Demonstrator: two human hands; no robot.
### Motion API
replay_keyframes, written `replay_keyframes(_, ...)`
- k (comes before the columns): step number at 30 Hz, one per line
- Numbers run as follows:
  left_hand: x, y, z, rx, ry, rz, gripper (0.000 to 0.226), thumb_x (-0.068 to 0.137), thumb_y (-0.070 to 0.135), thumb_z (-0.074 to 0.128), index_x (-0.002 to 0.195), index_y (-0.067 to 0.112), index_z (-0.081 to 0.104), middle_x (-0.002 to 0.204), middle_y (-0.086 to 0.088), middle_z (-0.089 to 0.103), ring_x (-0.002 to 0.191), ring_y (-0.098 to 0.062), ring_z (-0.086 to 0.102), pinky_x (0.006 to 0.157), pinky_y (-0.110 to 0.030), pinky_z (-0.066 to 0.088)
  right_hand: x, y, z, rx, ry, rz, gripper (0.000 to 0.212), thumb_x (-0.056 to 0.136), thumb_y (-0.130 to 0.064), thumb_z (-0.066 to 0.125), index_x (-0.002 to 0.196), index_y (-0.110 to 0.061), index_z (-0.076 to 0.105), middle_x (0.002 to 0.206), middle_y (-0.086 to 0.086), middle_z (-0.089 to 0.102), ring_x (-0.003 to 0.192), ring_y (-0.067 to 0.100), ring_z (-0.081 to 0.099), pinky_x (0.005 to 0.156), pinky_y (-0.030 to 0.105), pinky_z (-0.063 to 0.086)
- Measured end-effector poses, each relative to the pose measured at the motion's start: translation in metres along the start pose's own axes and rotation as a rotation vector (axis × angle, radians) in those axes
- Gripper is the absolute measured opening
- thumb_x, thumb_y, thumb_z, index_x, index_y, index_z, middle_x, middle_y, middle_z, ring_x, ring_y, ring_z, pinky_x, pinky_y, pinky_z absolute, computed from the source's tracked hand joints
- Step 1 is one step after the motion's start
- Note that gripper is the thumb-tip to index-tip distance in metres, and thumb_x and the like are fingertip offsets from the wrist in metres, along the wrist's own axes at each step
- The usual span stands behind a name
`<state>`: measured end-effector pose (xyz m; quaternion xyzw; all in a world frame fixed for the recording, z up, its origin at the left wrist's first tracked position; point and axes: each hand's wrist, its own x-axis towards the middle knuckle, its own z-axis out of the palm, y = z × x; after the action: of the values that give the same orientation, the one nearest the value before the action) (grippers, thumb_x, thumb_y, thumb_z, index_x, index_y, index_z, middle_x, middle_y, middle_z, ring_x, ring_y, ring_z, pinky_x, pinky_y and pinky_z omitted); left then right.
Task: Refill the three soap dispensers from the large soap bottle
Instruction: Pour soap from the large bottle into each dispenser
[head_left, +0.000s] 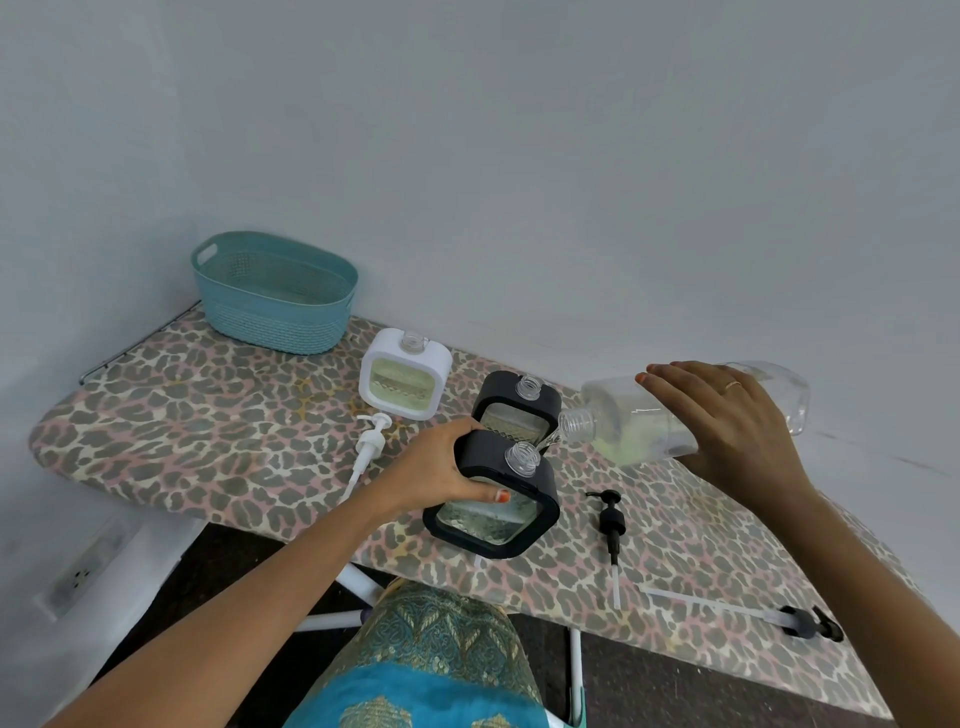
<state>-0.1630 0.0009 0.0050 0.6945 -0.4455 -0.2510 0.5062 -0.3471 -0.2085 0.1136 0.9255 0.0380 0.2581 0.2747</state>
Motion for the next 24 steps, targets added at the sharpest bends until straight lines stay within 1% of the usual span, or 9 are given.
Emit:
replay_keyframes(4,0.0002,-0.0004,0.0007,-0.002,0.001,-0.004,0.051,0.061,0.021,0.085,0.103,0.021,0.056,0.092,0.019,0.060,0.086,0.005,0.059,0.071,-0.002,0.044,0.0007,-0.0003,-0.0014,-0.005,0.003,-0.007,0.092,0.038,-0.013,0.093,0.118,-0.011,0.048,0.107,0.012,0.069,0.093,0.032,0.067,0.074,0.040,0.051)
replay_keyframes(7,0.0001,0.0008,0.0011,0.014,0.002,-0.003,0.051,0.061,0.022,0.085,0.102,0.023,0.054,0.090,0.021,0.058,0.084,0.008,0.057,0.069,0.000,0.043,0.0014,0.0000,-0.0027,-0.010,0.007,-0.012,0.091,0.038,-0.013,0.093,0.117,-0.012,0.049,0.106,0.012,0.069,0.092,0.032,0.067,0.074,0.040,0.052)
replay_keyframes(10,0.0000,0.0010,0.0010,0.026,0.007,-0.005,0.051,0.061,0.023,0.085,0.101,0.023,0.054,0.089,0.020,0.057,0.084,0.004,0.057,0.069,-0.001,0.043,0.0020,0.0004,-0.0035,-0.010,0.016,-0.013,0.089,0.039,-0.010,0.092,0.117,-0.011,0.049,0.106,0.013,0.069,0.092,0.032,0.067,0.074,0.040,0.052)
replay_keyframes(16,-0.0011,0.0030,0.0013,0.031,0.002,-0.007,0.050,0.061,0.022,0.085,0.100,0.023,0.054,0.087,0.020,0.057,0.081,0.008,0.055,0.069,-0.003,0.044,0.0024,-0.0009,-0.0045,-0.016,0.023,-0.022,0.089,0.040,-0.011,0.092,0.117,-0.011,0.049,0.106,0.013,0.069,0.091,0.032,0.067,0.073,0.040,0.052)
replay_keyframes(24,-0.0019,0.0046,0.0019,0.015,-0.008,-0.016,0.048,0.061,0.020,0.084,0.098,0.024,0.054,0.086,0.021,0.057,0.079,0.009,0.055,0.065,0.000,0.041,0.0018,0.0004,-0.0037,-0.015,0.006,-0.026,0.090,0.039,-0.008,0.092,0.118,-0.011,0.048,0.107,0.013,0.069,0.093,0.032,0.067,0.073,0.040,0.052)
